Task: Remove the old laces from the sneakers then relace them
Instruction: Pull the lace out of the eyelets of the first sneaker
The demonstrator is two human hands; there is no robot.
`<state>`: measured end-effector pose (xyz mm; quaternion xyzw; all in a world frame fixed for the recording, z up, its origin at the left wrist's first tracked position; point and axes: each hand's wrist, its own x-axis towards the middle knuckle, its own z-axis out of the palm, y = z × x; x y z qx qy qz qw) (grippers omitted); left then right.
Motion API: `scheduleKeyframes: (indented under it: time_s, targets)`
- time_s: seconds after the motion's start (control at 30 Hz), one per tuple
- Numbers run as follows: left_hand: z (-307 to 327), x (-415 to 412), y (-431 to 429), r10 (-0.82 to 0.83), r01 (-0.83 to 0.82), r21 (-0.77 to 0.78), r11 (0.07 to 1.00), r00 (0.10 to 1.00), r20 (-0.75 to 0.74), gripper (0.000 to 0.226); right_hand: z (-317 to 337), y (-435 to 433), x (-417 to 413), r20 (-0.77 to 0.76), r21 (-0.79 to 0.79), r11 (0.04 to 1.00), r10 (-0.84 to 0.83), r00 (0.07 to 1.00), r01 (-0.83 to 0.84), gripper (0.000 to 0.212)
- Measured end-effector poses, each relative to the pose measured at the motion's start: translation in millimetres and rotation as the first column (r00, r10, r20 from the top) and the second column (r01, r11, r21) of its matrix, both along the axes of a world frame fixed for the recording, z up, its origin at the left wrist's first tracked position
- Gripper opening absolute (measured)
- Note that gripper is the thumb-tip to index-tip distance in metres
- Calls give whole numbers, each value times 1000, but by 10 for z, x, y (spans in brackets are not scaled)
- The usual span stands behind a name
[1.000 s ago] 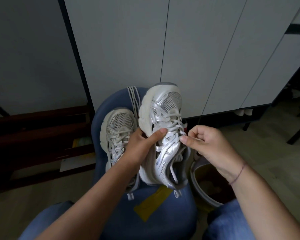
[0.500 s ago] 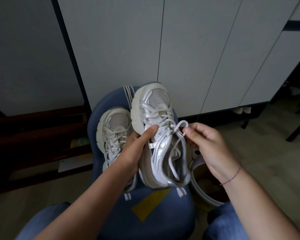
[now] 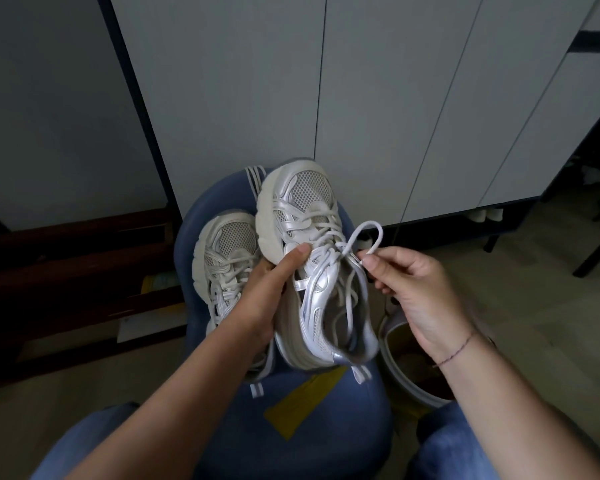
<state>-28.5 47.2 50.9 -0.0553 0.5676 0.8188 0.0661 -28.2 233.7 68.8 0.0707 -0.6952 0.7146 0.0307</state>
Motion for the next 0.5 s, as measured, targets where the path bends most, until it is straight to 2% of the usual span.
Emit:
scheduleKeyframes:
  time_s: [0.03, 0.07, 0.1, 0.17, 0.2, 0.23, 0.3, 0.4, 0.5]
  targets:
    - [3, 7, 1, -6, 6, -2, 1000, 1000, -5, 56, 26, -22, 11, 20, -5, 1000, -7, 1000, 7, 12]
    - [7, 13, 1, -12, 11, -3, 1000, 1000, -11, 55, 55, -22, -1, 80, -82, 997, 3, 997, 4, 12]
    - [16, 20, 3, -20, 20, -4, 1000, 1000, -18, 54, 95, -8, -19, 178, -254, 967, 49, 983, -2, 12]
    - [22, 26, 4, -36, 36, -7, 999, 999, -37, 50, 165, 52, -68, 323, -615, 786, 181, 929, 60, 17]
    - [22, 29, 5, -38, 38, -9, 999, 998, -45, 47, 186, 102, -89, 339, -710, 697, 215, 916, 99, 19]
    - [24, 35, 4, -37, 36, -15, 999, 998, -50, 45, 195, 143, -101, 342, -743, 659, 220, 914, 119, 20]
    - [17, 40, 5, -31, 29, -34, 999, 998, -58, 46, 155, 173, -103, 345, -691, 716, 205, 916, 100, 18]
    - [-1, 36, 7, -20, 19, -29, 999, 999, -49, 49, 77, 92, -50, 330, -449, 893, 173, 928, -7, 35]
    - [-2, 30, 3, -18, 18, -13, 1000, 999, -37, 52, 28, 6, -3, 197, -206, 978, 80, 977, -38, 25]
